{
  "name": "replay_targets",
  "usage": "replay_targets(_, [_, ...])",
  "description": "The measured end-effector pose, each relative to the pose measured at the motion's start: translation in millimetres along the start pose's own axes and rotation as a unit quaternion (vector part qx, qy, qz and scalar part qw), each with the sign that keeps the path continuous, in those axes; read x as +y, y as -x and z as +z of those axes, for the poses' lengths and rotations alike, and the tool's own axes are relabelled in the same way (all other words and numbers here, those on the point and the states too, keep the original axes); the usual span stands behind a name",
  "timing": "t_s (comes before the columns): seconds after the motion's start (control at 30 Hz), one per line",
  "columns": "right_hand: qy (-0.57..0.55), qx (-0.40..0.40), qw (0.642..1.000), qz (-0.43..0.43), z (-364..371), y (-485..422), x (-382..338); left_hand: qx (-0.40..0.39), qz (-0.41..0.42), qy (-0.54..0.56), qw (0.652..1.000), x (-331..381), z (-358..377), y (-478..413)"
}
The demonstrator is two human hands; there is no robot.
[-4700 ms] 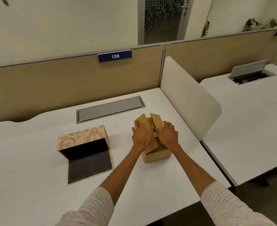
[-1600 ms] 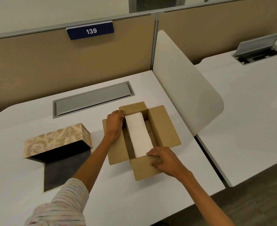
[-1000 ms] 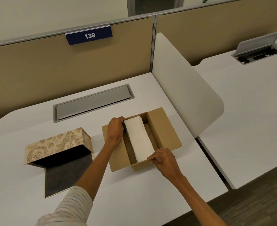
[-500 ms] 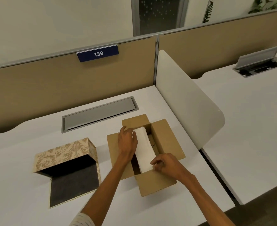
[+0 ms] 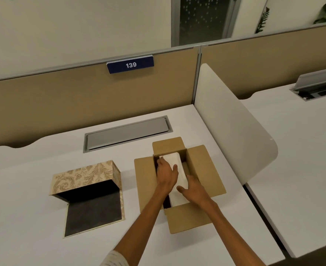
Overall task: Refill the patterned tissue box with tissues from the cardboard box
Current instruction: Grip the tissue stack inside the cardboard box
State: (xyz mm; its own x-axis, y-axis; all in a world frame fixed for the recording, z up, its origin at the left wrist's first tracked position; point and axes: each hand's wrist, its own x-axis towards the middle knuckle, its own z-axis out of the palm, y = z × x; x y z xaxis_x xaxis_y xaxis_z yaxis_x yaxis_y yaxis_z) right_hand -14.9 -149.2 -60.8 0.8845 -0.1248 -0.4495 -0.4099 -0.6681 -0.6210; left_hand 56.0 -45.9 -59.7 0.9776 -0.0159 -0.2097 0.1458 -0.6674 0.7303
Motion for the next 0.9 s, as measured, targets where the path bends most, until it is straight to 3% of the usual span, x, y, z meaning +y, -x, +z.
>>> replay_targets(0.17, [-0.011,-0.075,0.993,0.092,11.7,-17.1,1.3,-0.056,-0.165,0.111,0.979,-0.3,11.1,-18.2])
replay_targets(0.27, [-0.042,-0.105,0.986,0.12,13.7,-26.8,1.3,-0.051,-0.225,0.18,0.956,-4.5,16.1,-24.6])
replay_targets(0.53, [-0.149,-0.103,0.968,0.174,18.2,-44.6,7.0,-0.042,-0.276,0.259,0.925,-5.4,19.7,-40.9])
replay_targets(0.9, [-0.29,-0.143,0.929,0.178,6.1,-43.7,3.2,-0.104,-0.281,0.295,0.907,-8.7,8.1,-49.6])
